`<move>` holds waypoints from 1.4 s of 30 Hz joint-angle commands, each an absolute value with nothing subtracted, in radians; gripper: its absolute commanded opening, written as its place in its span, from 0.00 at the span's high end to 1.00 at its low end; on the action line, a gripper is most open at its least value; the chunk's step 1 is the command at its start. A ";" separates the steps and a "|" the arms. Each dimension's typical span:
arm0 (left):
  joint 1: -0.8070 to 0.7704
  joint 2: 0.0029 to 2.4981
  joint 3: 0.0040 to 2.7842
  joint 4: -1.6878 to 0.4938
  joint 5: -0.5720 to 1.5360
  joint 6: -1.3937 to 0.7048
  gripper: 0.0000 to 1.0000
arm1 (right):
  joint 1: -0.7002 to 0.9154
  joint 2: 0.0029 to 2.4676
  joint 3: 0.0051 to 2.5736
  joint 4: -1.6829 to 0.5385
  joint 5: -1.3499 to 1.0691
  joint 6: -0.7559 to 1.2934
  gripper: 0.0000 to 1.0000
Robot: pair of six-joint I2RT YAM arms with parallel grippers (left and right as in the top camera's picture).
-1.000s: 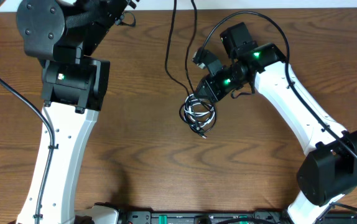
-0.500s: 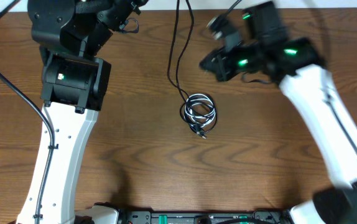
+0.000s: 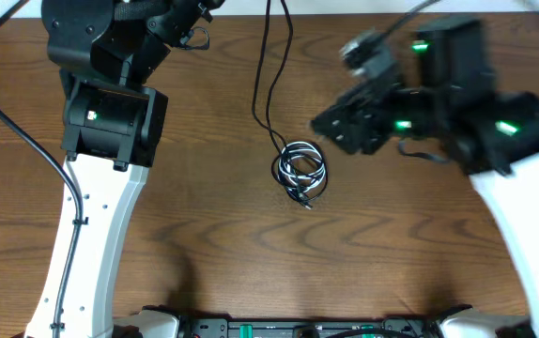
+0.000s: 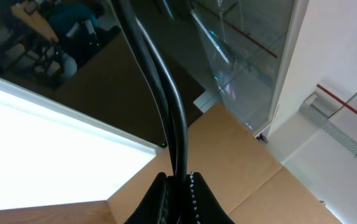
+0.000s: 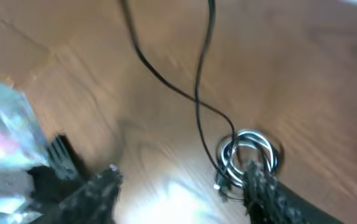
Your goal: Untangle cables
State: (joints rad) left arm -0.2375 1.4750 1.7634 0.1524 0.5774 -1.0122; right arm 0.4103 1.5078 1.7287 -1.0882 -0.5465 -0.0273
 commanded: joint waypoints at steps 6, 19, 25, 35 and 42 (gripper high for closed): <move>-0.234 1.468 1.785 0.159 0.590 -0.989 0.93 | 0.517 1.669 1.517 -0.960 -0.522 -0.117 0.32; -0.234 1.468 1.785 0.158 0.590 -0.989 0.93 | 0.571 1.851 1.489 -0.861 -0.493 -0.096 0.83; -0.234 1.468 1.785 0.157 0.591 -0.988 0.93 | 0.568 1.830 1.496 -0.830 -0.462 -0.015 0.99; -0.234 1.468 1.785 0.137 0.595 -0.988 0.92 | 0.523 1.597 1.612 -0.830 -0.435 0.101 0.99; -0.234 1.468 1.785 0.075 0.594 -0.988 0.93 | 0.459 1.415 1.652 -0.820 -0.424 0.134 0.99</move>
